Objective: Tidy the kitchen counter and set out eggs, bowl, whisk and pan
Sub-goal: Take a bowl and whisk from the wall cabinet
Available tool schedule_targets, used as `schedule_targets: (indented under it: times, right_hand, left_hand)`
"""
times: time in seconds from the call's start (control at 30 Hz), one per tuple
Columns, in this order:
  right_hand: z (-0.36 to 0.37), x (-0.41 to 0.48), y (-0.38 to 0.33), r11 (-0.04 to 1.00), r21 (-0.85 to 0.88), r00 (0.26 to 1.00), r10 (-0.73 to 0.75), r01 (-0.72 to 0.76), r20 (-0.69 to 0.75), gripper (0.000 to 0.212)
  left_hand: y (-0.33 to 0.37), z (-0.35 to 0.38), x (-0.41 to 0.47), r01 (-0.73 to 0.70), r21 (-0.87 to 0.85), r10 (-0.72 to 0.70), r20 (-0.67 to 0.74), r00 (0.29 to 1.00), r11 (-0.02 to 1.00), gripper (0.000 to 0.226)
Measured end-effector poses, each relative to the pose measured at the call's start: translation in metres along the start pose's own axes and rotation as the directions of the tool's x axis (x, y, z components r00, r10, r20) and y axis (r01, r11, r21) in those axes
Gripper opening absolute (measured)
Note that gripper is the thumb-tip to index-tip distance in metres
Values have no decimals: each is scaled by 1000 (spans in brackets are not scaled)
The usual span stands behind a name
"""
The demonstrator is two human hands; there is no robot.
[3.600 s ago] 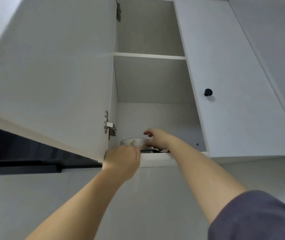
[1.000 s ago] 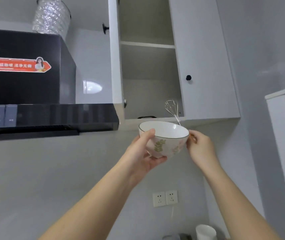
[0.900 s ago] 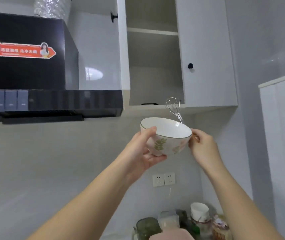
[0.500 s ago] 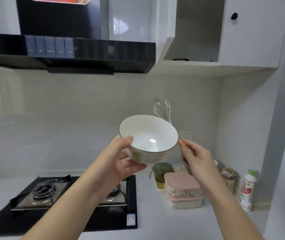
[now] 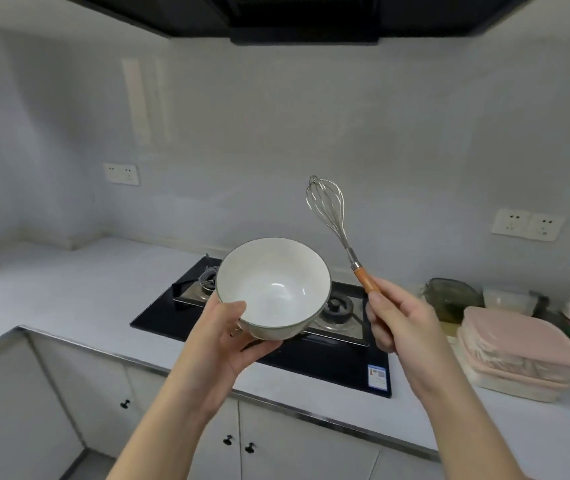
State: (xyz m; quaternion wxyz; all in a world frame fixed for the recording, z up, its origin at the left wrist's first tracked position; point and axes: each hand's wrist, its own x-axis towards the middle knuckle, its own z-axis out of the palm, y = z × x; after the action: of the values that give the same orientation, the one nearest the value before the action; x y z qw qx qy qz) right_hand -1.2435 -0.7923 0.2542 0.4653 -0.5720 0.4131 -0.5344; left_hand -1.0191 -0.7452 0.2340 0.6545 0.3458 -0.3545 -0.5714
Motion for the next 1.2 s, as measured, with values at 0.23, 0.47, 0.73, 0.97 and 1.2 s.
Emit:
schedule_targets:
  times: [0.23,0.47,0.73,0.97,1.2]
  right_hand:
    - [92,68,35,997,7,989,77,-79,123,26]
    - [203,117,56,984,-27,926,177,-179,333,27]
    - [330,125,72,970,14,885,213,-241,414,27]
    - [442,110,78,964,53,896,222,-261,384,26]
    - [532,121,101,949,74,904,267,-308,335,24]
  left_hand:
    - [17,-102,51,32,-19,-35,-214,976,999,61]
    - [46,-186,79,-33,-31,19,-370,929,999,44]
    - [94,-294,85,-42,3,40,-376,926,999,42]
    - [149,-404,89,34,-4,-33,-351,936,999,43]
    - [176,-488,106,77,-1,-73,-344,936,997,46]
